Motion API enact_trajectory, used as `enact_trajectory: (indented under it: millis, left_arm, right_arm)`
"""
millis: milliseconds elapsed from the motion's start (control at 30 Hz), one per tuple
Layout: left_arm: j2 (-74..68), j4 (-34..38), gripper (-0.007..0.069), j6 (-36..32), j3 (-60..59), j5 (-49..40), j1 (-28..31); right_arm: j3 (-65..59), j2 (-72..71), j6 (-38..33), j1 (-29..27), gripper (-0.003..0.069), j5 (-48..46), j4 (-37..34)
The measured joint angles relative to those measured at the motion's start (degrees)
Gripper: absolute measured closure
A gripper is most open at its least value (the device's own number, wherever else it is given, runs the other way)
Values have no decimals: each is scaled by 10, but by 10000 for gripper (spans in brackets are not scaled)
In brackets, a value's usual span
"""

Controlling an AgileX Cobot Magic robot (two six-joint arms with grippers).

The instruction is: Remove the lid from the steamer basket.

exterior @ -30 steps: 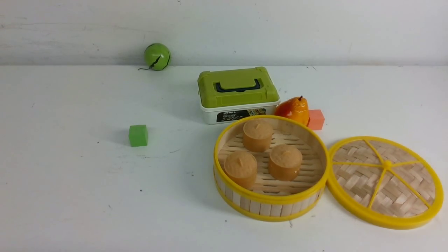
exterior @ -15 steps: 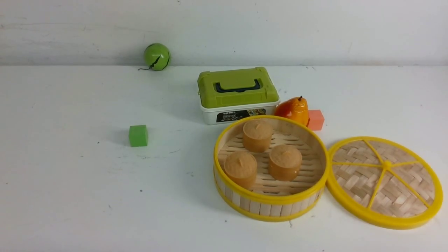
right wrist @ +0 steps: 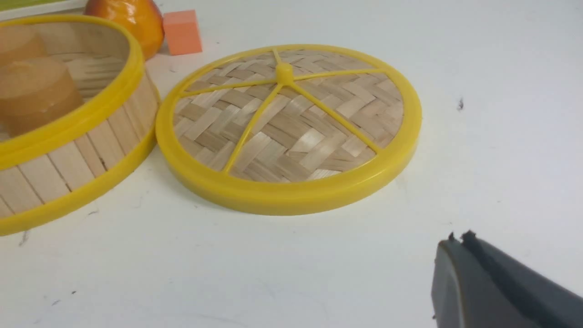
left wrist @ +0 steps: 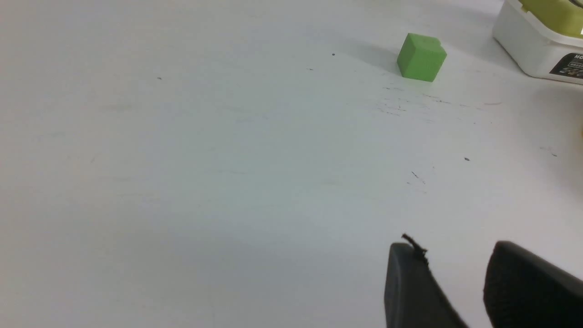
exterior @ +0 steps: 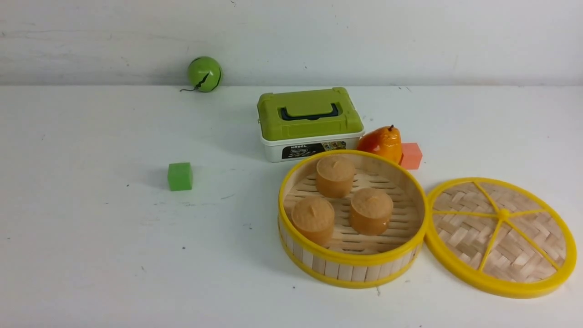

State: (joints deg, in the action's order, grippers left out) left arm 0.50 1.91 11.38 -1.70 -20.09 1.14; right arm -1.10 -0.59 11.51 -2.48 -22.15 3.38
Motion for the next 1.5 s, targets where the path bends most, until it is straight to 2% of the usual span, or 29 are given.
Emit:
enact_trajectory:
  millis: [133, 1500]
  left_arm:
    - [0, 0, 385, 0, 0, 0, 0]
    - [0, 0, 385, 0, 0, 0, 0]
  right_arm:
    - [0, 0, 0, 19, 679, 0, 0]
    - [0, 0, 0, 20, 651, 0, -2]
